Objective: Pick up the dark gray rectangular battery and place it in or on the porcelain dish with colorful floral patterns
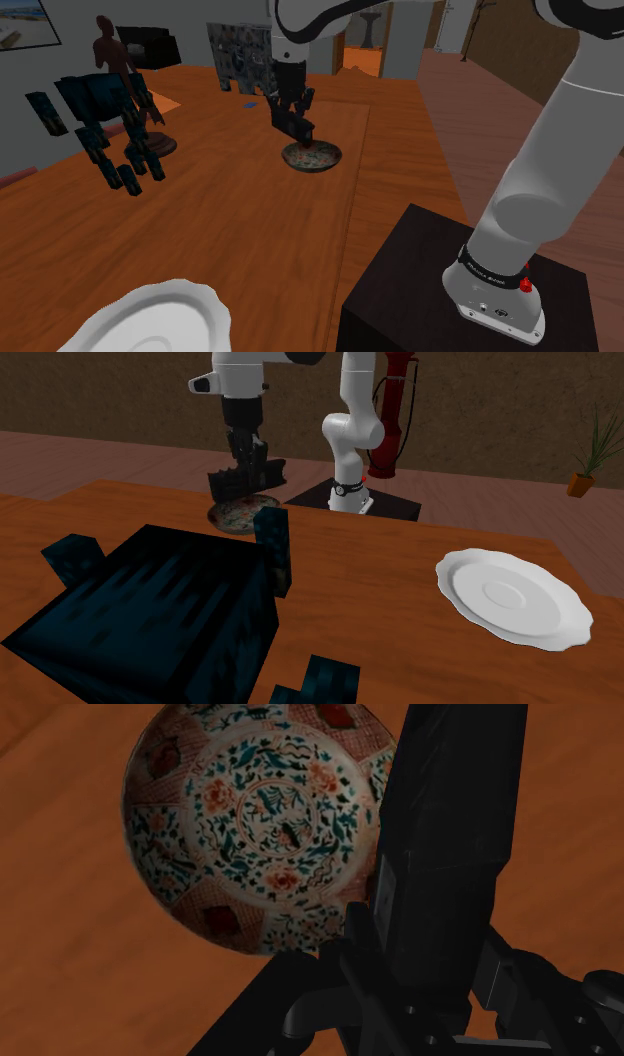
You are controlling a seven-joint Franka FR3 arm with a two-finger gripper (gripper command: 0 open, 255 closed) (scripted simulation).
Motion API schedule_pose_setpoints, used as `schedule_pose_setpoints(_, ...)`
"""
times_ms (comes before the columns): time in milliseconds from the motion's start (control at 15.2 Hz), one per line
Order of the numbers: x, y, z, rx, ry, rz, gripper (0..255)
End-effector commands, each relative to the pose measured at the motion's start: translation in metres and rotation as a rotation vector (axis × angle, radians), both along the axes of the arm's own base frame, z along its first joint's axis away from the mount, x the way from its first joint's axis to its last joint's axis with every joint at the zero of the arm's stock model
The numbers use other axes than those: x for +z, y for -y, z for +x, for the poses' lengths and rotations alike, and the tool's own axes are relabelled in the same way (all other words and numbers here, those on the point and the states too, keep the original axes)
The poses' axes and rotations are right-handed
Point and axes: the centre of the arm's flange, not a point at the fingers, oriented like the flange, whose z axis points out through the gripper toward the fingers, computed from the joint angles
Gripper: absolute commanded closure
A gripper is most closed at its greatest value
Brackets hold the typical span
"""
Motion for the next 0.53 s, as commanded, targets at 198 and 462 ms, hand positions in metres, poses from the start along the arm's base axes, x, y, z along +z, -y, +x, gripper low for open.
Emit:
schedule_pose_setpoints(198, 0.003, 0.063, -0.023, 0.001, 0.001, 0.001, 255)
schedule_pose_setpoints(462, -0.018, 0.063, -0.023, 0.001, 0.001, 0.001, 255)
